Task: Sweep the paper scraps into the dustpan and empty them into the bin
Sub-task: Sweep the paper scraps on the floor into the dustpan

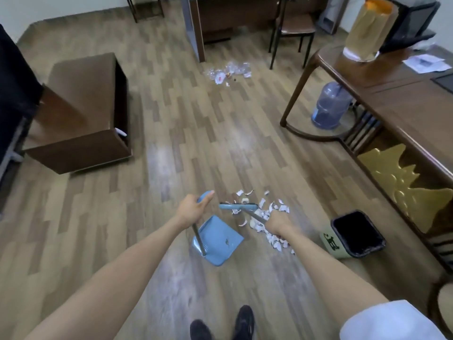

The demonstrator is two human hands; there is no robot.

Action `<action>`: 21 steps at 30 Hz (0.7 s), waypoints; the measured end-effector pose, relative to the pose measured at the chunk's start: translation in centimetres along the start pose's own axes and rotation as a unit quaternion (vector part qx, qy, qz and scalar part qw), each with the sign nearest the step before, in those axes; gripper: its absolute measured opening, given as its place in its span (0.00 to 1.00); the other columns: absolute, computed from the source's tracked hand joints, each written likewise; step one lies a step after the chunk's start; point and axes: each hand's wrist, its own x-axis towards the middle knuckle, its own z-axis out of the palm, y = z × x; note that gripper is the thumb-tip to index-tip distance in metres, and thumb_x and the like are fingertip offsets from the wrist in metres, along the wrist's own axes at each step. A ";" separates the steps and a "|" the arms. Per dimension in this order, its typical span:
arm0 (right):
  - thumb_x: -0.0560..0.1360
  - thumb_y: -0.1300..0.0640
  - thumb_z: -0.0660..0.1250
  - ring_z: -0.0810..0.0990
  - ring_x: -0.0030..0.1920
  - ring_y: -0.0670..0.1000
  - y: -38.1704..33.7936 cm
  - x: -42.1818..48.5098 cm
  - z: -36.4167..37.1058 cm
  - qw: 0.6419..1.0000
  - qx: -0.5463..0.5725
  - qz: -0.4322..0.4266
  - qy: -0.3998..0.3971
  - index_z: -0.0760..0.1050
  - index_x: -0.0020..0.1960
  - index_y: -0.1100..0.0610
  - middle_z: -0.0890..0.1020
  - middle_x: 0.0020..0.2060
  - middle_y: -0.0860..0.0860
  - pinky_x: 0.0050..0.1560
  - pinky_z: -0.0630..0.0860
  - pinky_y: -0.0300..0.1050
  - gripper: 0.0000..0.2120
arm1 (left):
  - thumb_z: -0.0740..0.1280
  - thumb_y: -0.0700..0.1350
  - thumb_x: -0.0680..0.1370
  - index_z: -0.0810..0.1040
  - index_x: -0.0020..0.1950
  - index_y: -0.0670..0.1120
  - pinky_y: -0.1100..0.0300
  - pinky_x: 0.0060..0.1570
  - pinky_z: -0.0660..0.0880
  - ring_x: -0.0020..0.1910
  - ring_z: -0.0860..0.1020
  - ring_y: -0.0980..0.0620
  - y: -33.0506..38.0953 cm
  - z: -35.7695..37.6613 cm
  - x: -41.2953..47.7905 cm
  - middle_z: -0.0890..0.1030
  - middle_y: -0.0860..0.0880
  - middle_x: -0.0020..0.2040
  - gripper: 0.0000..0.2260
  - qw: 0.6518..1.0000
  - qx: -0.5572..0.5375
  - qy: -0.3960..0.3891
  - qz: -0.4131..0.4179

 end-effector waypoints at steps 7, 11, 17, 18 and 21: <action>0.77 0.62 0.58 0.79 0.59 0.60 -3.3 8.5 -1.5 0.999 -0.030 0.011 -0.016 0.69 0.39 0.57 0.79 0.50 0.60 0.41 0.67 0.44 0.08 | 0.62 0.63 0.78 0.69 0.28 0.44 0.64 0.18 0.65 0.14 0.69 0.54 0.3 1.3 10.4 0.77 0.43 0.24 0.27 0.995 0.038 -0.092 -0.007; 0.77 0.61 0.59 0.80 0.58 0.61 -4.8 13.4 -1.0 0.999 -0.014 0.033 -0.010 0.71 0.39 0.59 0.78 0.46 0.60 0.43 0.72 0.47 0.08 | 0.63 0.64 0.77 0.70 0.29 0.44 0.63 0.24 0.68 0.19 0.71 0.52 -0.2 1.9 16.2 0.74 0.47 0.22 0.26 0.994 0.038 -0.105 -0.020; 0.79 0.60 0.59 0.77 0.63 0.62 -7.2 21.4 0.2 0.998 -0.024 0.052 0.012 0.76 0.64 0.63 0.79 0.62 0.62 0.59 0.75 0.50 0.16 | 0.63 0.68 0.73 0.66 0.30 0.45 0.55 0.32 0.67 0.29 0.69 0.47 -1.3 4.4 23.5 0.69 0.48 0.26 0.28 0.994 0.073 -0.077 -0.017; 0.79 0.61 0.59 0.77 0.63 0.62 -7.6 22.8 0.3 0.998 -0.028 0.049 0.011 0.76 0.64 0.64 0.79 0.61 0.63 0.58 0.75 0.50 0.16 | 0.62 0.69 0.72 0.65 0.30 0.45 0.55 0.32 0.68 0.28 0.68 0.47 -1.6 5.0 24.3 0.68 0.48 0.26 0.28 0.994 0.080 -0.074 -0.022; 0.79 0.62 0.59 0.78 0.63 0.62 -7.9 27.1 1.0 0.998 -0.038 0.048 0.000 0.75 0.65 0.64 0.79 0.62 0.63 0.59 0.75 0.51 0.16 | 0.64 0.67 0.72 0.62 0.29 0.46 0.56 0.31 0.65 0.28 0.65 0.49 -1.9 6.6 26.8 0.66 0.48 0.26 0.28 0.994 0.072 -0.079 -0.036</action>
